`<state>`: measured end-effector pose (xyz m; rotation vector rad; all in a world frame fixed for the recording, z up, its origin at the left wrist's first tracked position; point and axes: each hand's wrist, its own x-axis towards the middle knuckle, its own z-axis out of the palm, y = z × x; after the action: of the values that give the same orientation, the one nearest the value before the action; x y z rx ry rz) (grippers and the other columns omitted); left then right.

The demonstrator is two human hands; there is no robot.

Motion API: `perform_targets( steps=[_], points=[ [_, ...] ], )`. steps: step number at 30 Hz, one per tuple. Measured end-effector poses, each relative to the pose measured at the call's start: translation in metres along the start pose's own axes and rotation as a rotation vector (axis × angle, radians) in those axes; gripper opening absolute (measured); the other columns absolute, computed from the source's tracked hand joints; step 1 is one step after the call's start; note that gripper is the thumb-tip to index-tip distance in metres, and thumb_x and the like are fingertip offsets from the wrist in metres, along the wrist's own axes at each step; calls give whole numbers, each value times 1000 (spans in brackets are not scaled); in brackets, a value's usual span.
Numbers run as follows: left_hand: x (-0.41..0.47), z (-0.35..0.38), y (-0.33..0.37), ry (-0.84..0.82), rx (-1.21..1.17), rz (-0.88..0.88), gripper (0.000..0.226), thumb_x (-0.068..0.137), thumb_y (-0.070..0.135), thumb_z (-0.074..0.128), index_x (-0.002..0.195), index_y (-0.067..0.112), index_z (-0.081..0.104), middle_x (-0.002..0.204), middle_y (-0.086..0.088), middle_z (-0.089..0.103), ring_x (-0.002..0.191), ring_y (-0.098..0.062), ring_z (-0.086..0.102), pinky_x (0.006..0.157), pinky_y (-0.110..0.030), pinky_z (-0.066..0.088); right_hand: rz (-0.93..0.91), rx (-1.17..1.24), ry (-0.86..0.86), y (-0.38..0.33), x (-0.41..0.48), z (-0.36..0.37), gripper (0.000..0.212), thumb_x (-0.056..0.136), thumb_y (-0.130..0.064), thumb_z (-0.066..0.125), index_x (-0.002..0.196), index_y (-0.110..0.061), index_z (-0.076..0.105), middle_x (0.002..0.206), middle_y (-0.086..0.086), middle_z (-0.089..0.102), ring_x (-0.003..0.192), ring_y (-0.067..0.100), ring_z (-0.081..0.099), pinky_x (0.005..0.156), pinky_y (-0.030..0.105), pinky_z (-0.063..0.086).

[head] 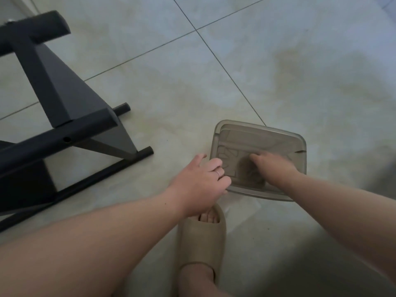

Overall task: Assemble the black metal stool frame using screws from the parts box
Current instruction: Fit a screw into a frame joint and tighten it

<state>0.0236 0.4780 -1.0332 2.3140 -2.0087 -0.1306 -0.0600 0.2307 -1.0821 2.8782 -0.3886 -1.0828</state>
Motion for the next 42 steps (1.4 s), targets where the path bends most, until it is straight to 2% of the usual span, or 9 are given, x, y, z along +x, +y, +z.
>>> perform_targets(
  steps=[5, 11, 15, 21, 29, 32, 35, 38, 42],
  points=[
    [5, 0, 4, -87, -13, -23, 26, 104, 39, 43, 104, 20, 61, 105, 1, 69, 124, -23, 50, 105, -48, 39, -30, 16, 43, -1, -3, -6, 16, 101, -19, 47, 112, -14, 57, 118, 8, 57, 102, 34, 63, 66, 35, 38],
    [10, -25, -4, -284, -84, -33, 39, 101, 40, 49, 135, 20, 48, 153, -5, 38, 148, -24, 23, 111, -46, 31, 129, 486, 274, 0, -33, -46, 10, 95, -25, 55, 94, -16, 51, 87, 12, 66, 75, 32, 58, 64, 37, 45],
    [-3, -79, -15, -240, -77, -19, 28, 103, 28, 41, 129, 19, 48, 133, -6, 53, 118, -27, 51, 90, -40, 45, 99, 719, 404, -13, -64, -95, 12, 89, -15, 63, 90, -24, 55, 78, -4, 65, 72, 26, 61, 69, 35, 50],
    [-54, -167, -32, -226, -44, -132, 21, 105, 26, 37, 120, 18, 48, 109, -4, 61, 93, -31, 61, 67, -41, 48, -83, 905, 478, -65, -119, -181, 25, 90, -5, 62, 83, -26, 52, 71, -3, 69, 64, 25, 62, 57, 29, 42],
    [-145, -216, -59, 46, -312, -810, 7, 99, 28, 45, 97, 22, 44, 93, -1, 59, 79, -23, 54, 58, -35, 37, -261, 1063, 529, -165, -184, -259, 20, 88, -12, 68, 88, -32, 70, 83, -6, 71, 66, 5, 63, 60, 23, 50],
    [-161, -219, -70, 148, -396, -1075, 10, 99, 30, 45, 103, 22, 48, 97, 3, 60, 90, -23, 56, 77, -41, 48, -308, 1085, 443, -194, -195, -259, 18, 91, -15, 66, 89, -31, 71, 81, -2, 74, 74, 13, 68, 75, 33, 57],
    [-162, -218, -80, 107, -597, -1293, 18, 100, 36, 45, 105, 21, 53, 102, 0, 60, 98, -27, 56, 89, -40, 45, -309, 1098, 444, -216, -197, -249, 23, 94, -10, 61, 88, -30, 72, 78, -2, 75, 72, 6, 69, 82, 34, 58],
    [-155, -212, -92, 127, -824, -1312, 34, 101, 36, 44, 73, 17, 48, 69, -3, 49, 62, -22, 45, 58, -31, 34, -300, 1111, 462, -232, -190, -237, 21, 95, -7, 60, 95, -25, 71, 82, -2, 76, 74, 5, 71, 81, 34, 58],
    [-145, -203, -109, 56, -862, -1272, 44, 100, 44, 44, 69, 13, 44, 63, -3, 42, 59, -22, 39, 59, -31, 30, -313, 1088, 447, -239, -175, -233, 16, 92, -6, 62, 87, -22, 64, 81, 0, 76, 79, 14, 72, 80, 33, 57]
  ],
)
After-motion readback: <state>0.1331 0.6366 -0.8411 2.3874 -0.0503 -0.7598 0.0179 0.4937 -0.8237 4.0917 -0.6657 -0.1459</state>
